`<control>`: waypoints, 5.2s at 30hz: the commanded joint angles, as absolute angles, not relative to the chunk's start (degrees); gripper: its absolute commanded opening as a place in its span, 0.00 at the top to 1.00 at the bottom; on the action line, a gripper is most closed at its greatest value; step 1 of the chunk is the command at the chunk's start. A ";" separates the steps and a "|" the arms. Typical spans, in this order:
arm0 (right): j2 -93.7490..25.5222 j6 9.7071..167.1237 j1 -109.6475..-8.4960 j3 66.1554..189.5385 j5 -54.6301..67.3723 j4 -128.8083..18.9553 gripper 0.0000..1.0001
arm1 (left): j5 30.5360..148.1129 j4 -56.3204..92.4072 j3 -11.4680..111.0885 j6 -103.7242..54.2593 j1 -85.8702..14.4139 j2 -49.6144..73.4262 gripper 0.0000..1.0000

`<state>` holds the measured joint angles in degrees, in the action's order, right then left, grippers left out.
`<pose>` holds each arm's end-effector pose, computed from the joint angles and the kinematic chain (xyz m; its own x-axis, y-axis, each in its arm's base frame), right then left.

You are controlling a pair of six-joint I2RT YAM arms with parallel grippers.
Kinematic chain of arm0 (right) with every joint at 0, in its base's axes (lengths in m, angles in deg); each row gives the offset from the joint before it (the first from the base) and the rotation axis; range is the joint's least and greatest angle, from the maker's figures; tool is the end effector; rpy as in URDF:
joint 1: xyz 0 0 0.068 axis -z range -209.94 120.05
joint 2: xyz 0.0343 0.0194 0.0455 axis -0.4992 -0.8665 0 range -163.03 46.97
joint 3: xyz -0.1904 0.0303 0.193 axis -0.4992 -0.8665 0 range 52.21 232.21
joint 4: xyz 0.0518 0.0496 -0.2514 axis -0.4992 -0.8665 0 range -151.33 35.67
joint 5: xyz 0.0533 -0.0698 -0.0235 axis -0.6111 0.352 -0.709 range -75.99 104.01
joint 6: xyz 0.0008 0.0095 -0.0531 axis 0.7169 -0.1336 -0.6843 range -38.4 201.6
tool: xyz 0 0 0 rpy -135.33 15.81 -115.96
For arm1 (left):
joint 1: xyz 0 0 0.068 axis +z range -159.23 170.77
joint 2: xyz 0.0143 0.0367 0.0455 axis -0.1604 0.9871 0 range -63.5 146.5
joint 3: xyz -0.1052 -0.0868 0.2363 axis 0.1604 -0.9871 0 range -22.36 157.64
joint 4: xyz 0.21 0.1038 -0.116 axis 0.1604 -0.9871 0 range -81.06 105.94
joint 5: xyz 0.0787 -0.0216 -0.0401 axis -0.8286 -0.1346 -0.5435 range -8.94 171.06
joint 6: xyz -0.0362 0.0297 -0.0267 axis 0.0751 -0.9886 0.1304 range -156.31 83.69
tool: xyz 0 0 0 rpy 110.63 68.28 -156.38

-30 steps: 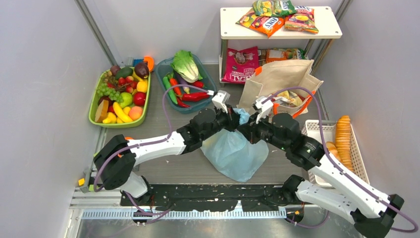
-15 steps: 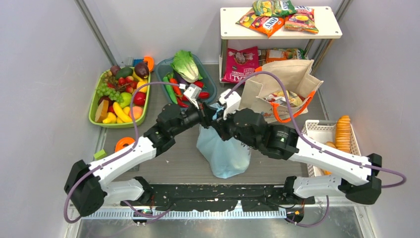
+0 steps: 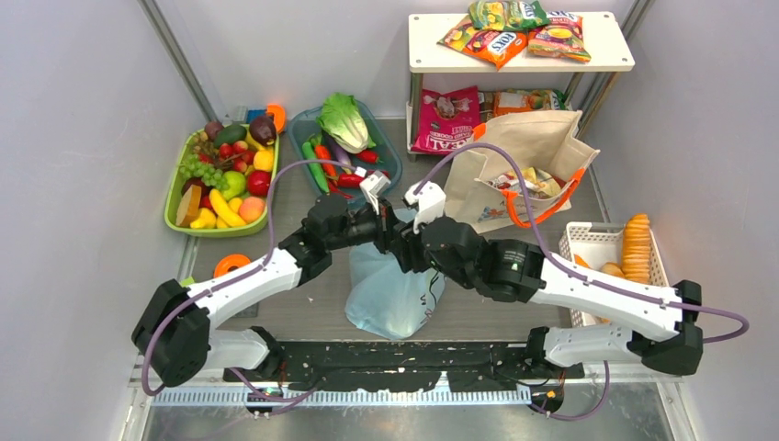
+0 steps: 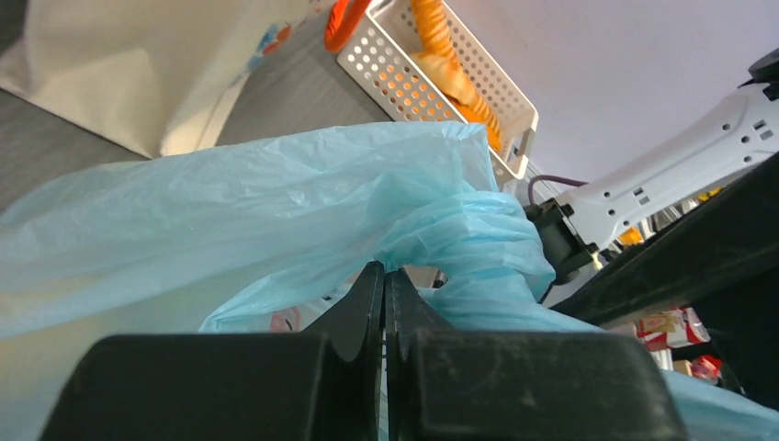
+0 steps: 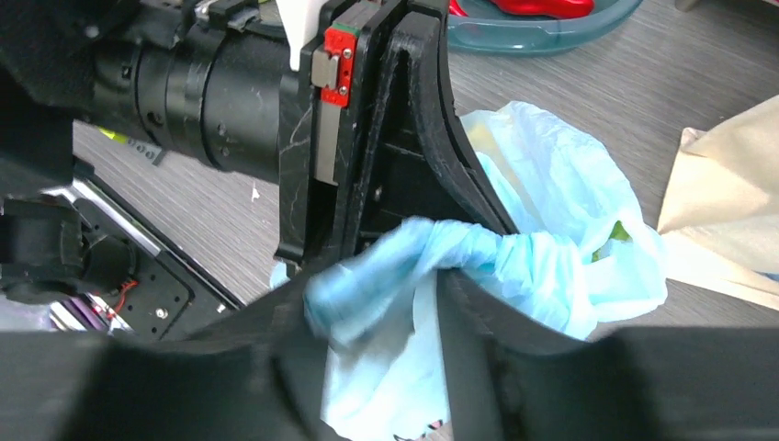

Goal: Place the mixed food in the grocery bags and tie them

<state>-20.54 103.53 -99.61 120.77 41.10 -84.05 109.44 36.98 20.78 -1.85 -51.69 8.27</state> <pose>0.1040 0.2342 0.3711 -0.4145 -0.1618 -0.8956 -0.5834 0.8025 0.1250 0.1992 -0.2053 0.2856 -0.6131 -0.1138 -0.7818 0.7212 0.3234 -0.6126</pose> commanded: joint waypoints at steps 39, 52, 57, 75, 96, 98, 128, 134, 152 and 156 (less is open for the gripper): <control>-5.65 105.66 -75.12 106.07 1.59 -75.25 0.48 | 118.49 37.54 26.25 1.30 -53.12 10.66 1.00; -6.45 101.33 -74.04 107.75 2.88 -77.46 0.38 | 121.24 34.37 27.91 1.78 -54.11 10.38 1.00; -5.74 102.29 -73.80 107.46 0.06 -77.56 0.38 | 120.64 34.73 27.91 2.03 -54.24 10.93 1.00; -5.93 98.62 -74.20 106.59 2.11 -79.73 0.43 | 120.11 37.10 29.16 5.82 -54.23 13.57 1.00; -5.81 101.95 -74.39 105.11 4.44 -80.51 0.90 | 119.52 42.24 27.21 7.83 -54.40 13.43 0.84; -6.04 101.69 -74.39 105.88 5.61 -81.84 0.94 | 118.99 40.79 27.28 7.11 -54.33 13.13 0.81; -8.81 100.45 -74.51 111.45 7.76 -84.90 0.95 | 100.04 6.69 29.81 -3.74 -53.53 -15.95 0.38; -9.14 100.92 -74.52 111.35 7.41 -84.36 0.95 | 98.01 5.74 31.30 -4.40 -57.47 -12.32 0.36; -8.91 101.10 -74.88 111.17 7.69 -85.02 0.95 | 99.66 9.63 31.96 -4.03 -58.72 -6.21 0.54; -9.01 101.03 -75.01 111.72 9.25 -86.33 0.95 | 99.33 9.78 31.95 -4.91 -58.89 -5.43 0.86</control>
